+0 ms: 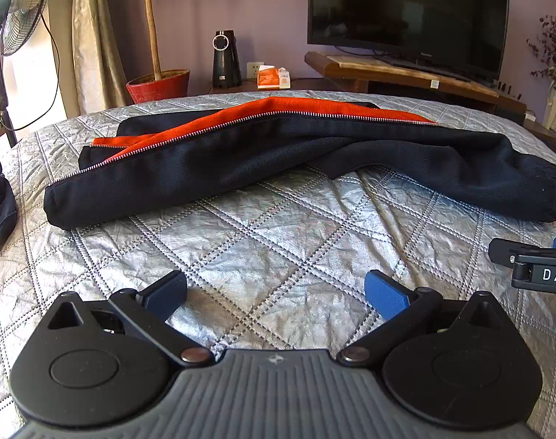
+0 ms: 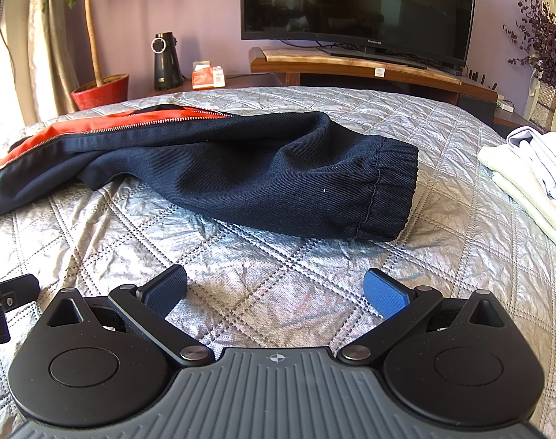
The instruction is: Fold clothes
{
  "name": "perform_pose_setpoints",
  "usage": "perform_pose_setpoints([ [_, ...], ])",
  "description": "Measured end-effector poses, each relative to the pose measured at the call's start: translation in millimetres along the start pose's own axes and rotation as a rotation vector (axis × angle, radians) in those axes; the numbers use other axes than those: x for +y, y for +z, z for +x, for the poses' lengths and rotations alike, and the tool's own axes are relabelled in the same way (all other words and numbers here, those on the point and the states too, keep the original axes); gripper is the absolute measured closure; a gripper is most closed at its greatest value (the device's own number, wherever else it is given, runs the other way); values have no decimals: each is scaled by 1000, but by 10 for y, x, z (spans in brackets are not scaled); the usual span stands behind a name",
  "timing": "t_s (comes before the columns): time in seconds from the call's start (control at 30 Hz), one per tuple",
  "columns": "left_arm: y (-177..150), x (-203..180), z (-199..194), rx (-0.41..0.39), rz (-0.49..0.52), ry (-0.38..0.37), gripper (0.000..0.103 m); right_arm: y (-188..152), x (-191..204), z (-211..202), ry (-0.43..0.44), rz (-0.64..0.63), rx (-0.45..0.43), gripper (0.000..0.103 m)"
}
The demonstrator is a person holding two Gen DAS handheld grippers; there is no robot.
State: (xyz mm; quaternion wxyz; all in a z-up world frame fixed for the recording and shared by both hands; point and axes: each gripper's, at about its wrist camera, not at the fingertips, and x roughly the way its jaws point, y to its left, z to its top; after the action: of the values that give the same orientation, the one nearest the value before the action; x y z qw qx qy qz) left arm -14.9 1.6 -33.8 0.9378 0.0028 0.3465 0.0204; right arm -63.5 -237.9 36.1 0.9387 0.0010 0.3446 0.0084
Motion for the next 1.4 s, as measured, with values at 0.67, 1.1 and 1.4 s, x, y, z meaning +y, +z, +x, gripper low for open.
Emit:
perform_pose_setpoints([
  [0.67,-11,11,-23,0,0,0,0,0,-1,1,0,0,0,0],
  [1.1,3,-5,4,0,0,0,0,0,-2,1,0,0,0,0],
  [1.4,226,-40,-362,172,-29,-8,7,1,0,0,0,0,0,0],
])
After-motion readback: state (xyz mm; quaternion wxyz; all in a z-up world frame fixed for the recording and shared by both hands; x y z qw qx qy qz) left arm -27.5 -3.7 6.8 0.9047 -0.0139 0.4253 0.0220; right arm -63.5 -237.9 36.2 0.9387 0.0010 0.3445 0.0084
